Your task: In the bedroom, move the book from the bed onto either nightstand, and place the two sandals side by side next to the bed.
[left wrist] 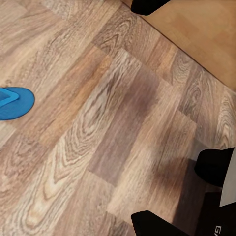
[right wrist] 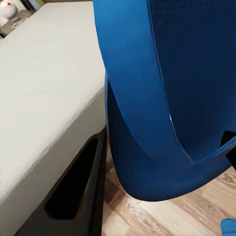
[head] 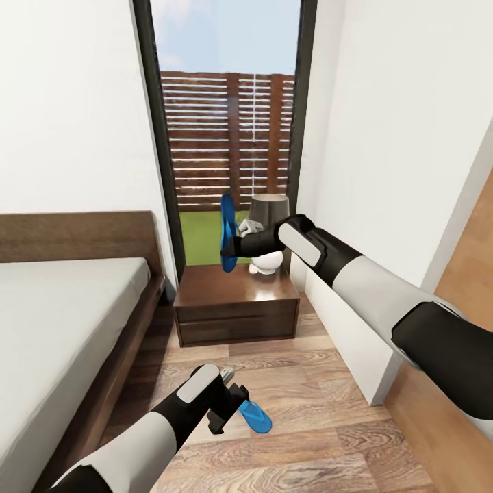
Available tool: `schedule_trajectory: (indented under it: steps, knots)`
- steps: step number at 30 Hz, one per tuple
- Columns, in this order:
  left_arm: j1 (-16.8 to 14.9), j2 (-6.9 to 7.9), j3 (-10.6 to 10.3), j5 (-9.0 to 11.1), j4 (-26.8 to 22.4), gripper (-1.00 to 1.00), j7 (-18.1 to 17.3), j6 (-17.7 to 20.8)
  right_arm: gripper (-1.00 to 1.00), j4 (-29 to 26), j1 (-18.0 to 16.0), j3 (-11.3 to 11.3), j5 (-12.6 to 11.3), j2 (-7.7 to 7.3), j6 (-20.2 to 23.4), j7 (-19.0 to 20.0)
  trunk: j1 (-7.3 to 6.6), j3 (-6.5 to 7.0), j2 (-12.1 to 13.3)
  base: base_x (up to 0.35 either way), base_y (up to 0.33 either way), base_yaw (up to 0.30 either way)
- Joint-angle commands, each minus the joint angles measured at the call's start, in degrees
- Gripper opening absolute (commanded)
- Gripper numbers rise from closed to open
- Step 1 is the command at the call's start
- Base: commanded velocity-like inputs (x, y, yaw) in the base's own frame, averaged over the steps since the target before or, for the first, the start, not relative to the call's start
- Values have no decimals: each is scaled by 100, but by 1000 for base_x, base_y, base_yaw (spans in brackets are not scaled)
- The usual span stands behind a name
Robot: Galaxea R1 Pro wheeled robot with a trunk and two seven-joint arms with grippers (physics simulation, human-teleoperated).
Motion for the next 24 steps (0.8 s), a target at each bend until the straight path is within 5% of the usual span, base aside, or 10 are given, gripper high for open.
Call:
schedule_trajectory:
  steps: [1, 10, 24]
  knots:
    - [-5, 0, -6, 0, -3, 100, 27, 21, -100, 7, -7, 12, 23, -1, 3, 52, 0, -6, -3, 126, 0, 0]
    - [-5, 0, -6, -1, -2, 100, 27, 13, -100, 10, -2, 20, 38, 3, -4, 67, 0, -6, -3, 231, -56, 0]
    - [-5, 0, -6, -10, 3, 100, 27, -202, -100, 13, -1, 21, 40, 2, -5, 64, 0, -6, -3, 37, -15, 0]
